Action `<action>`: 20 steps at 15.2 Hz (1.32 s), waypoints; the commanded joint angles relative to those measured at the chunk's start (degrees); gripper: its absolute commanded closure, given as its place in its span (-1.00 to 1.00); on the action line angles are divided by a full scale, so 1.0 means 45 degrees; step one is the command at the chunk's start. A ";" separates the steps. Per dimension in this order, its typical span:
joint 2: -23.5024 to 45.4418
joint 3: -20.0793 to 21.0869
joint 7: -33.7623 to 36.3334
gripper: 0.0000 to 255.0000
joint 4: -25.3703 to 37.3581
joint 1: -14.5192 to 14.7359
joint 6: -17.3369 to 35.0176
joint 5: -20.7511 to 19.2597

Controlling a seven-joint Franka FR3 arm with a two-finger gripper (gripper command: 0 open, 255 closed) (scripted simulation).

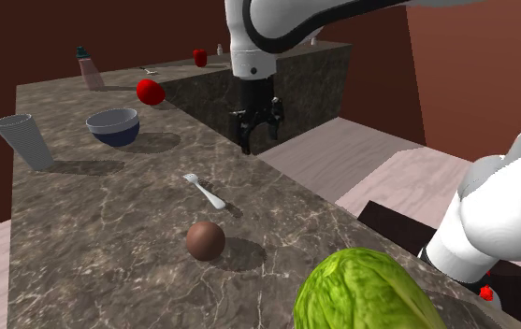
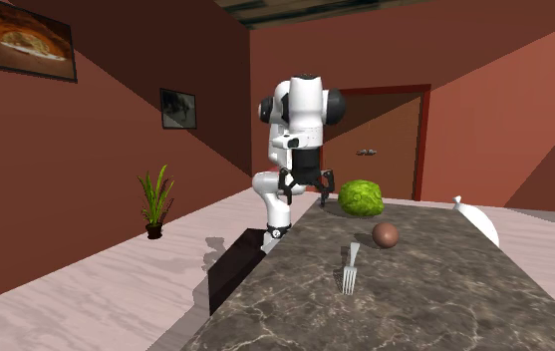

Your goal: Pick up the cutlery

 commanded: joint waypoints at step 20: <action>0.6479 0.1102 0.3051 -1.00 0.4573 0.1379 0.1066 -0.1312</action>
